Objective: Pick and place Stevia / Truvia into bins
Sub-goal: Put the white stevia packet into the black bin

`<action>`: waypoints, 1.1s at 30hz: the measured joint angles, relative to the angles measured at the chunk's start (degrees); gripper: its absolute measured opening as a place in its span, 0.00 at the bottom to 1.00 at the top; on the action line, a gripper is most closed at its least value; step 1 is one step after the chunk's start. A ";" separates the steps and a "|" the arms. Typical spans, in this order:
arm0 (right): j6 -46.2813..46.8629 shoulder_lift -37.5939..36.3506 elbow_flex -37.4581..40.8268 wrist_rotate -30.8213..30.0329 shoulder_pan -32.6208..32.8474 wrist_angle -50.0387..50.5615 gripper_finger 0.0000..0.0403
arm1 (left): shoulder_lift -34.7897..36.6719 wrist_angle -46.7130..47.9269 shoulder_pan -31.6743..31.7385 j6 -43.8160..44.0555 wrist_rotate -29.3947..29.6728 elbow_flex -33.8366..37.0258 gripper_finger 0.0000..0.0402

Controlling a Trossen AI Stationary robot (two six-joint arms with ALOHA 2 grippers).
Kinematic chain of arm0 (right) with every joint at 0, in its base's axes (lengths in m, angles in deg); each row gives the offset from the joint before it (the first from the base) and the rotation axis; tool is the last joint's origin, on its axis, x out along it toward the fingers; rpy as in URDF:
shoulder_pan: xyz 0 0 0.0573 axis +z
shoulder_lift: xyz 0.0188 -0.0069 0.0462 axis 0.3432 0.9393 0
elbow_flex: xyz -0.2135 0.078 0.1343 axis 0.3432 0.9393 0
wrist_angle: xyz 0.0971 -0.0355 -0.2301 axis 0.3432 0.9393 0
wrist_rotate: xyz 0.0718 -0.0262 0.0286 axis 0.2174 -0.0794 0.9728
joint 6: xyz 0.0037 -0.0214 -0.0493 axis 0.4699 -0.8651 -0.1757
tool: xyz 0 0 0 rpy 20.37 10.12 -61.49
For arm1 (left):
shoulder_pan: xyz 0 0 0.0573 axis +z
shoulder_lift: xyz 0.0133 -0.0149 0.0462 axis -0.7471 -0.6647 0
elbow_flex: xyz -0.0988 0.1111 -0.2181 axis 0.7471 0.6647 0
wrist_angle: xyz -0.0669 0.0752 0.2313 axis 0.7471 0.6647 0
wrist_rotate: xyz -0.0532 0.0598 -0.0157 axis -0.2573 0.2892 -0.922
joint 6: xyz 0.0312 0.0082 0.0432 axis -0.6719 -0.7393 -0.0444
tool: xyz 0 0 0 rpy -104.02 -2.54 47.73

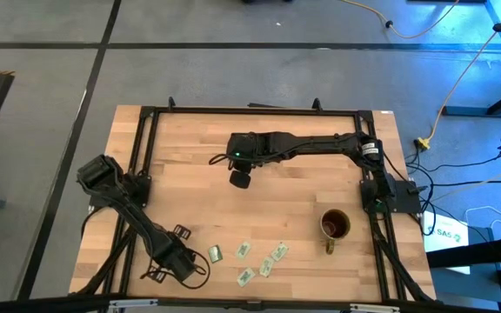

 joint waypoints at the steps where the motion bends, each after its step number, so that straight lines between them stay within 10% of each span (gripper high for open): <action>1: 0.00 -0.01 0.00 0.00 0.00 0.08 0.23 | -0.10 0.04 0.02 0.00 0.00 0.00 0.21; 17: -2.45 -0.39 0.04 0.07 0.20 0.90 0.23 | 1.39 2.96 0.49 -0.26 0.06 0.27 0.01; 33: -5.79 -5.64 0.09 3.38 9.03 9.46 0.23 | 26.61 8.06 18.59 0.45 11.66 0.37 0.01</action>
